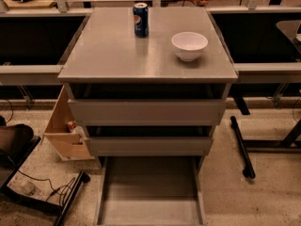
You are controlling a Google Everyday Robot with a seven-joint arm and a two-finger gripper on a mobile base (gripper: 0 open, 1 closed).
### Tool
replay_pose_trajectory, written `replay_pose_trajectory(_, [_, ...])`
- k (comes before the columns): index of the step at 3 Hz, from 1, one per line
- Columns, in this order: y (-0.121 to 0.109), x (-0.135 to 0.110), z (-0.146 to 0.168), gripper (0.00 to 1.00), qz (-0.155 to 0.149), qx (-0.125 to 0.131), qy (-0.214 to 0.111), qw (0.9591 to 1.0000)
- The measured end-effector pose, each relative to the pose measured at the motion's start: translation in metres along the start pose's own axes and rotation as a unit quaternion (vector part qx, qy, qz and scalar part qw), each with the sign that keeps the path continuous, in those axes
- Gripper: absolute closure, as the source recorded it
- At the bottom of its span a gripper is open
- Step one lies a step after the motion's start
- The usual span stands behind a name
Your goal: Close bottom drawer
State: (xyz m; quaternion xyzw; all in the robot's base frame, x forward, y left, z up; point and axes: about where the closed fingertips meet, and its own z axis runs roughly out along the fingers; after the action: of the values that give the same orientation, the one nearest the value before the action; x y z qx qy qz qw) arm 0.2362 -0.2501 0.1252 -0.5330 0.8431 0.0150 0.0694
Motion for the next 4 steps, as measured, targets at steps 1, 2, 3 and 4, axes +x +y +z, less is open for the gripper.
replay_pose_trajectory(1, [-0.008, -0.005, 0.064, 1.00, -0.034, 0.021, -0.041, 0.9984])
replay_pose_trajectory(2, [-0.024, -0.033, 0.090, 1.00, -0.073, 0.049, -0.064, 0.9941])
replay_pose_trajectory(3, [-0.035, -0.073, 0.097, 1.00, -0.114, 0.072, -0.060, 0.9891])
replay_pose_trajectory(4, [-0.051, -0.117, 0.100, 1.00, -0.146, 0.092, -0.066, 0.9828])
